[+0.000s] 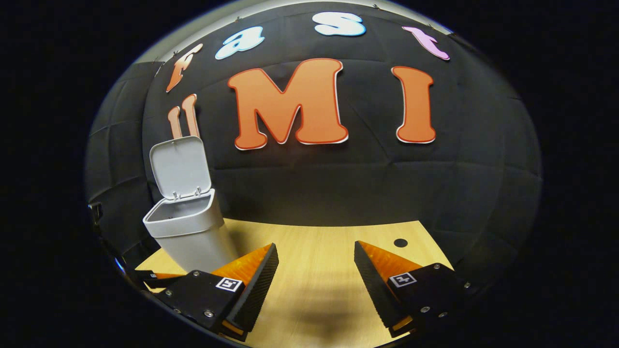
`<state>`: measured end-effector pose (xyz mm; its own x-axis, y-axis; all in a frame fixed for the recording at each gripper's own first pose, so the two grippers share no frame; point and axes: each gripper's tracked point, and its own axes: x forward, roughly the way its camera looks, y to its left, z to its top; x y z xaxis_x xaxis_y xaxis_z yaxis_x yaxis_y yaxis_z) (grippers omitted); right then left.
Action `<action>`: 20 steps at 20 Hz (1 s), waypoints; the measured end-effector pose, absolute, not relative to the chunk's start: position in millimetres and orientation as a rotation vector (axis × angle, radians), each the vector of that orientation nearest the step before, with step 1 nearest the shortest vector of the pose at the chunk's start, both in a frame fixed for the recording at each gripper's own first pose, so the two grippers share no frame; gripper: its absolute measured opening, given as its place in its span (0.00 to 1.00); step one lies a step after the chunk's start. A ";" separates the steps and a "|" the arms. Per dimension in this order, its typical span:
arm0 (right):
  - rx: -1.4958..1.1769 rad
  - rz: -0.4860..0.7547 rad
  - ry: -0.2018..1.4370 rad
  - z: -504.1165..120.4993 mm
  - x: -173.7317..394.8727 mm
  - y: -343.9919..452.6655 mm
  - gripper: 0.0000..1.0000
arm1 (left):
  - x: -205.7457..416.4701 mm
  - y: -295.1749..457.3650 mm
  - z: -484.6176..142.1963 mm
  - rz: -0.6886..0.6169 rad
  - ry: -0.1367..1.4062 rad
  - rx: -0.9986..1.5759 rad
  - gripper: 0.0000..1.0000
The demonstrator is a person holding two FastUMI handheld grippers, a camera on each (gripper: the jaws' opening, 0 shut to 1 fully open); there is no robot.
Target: Press the lid of the desktop garbage bin to open it, pick up the crumpled paper on the desktop and throw it into the bin, then pick up the pop can on the desktop and drop it into the bin, and finally close the garbage bin lid.
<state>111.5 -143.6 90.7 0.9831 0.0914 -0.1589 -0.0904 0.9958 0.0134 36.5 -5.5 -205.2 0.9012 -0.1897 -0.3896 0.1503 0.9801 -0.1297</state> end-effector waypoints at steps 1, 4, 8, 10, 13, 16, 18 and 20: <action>0.008 0.081 0.161 90.0 111.3 -150.4 0.94 | 34.7 -12.6 -218.2 -0.180 0.430 -0.071 0.95; 0.022 0.063 0.165 85.9 106.5 -167.5 0.94 | 38.1 -21.0 -247.5 -0.177 0.473 -0.011 0.95; 0.033 0.064 0.191 73.9 106.0 -178.1 0.94 | 45.1 -26.3 -291.6 -0.153 0.592 -0.027 0.95; 0.032 0.068 0.206 68.2 107.0 -179.7 0.94 | 50.7 -20.9 -309.7 -0.121 0.632 -0.026 0.97; 0.026 0.078 0.228 60.0 109.2 -178.6 0.94 | 53.4 -15.2 -332.8 -0.081 0.695 -0.026 0.98; 0.008 0.085 0.240 54.4 107.8 -180.2 0.94 | 54.2 -12.3 -333.6 -0.052 0.706 -0.022 0.98; -0.001 0.088 0.248 52.1 107.2 -180.6 0.94 | 59.2 -12.9 -328.2 -0.061 0.678 -0.018 0.87; -0.001 0.091 0.251 50.8 107.4 -179.8 0.94 | 60.3 -13.7 -315.6 -0.073 0.649 -0.015 0.82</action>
<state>107.4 -179.8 50.8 0.9645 0.0895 -0.2483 -0.0896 0.9959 0.0107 60.3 -13.7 -315.6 0.7940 -0.0727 -0.6036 0.0632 0.9973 -0.0370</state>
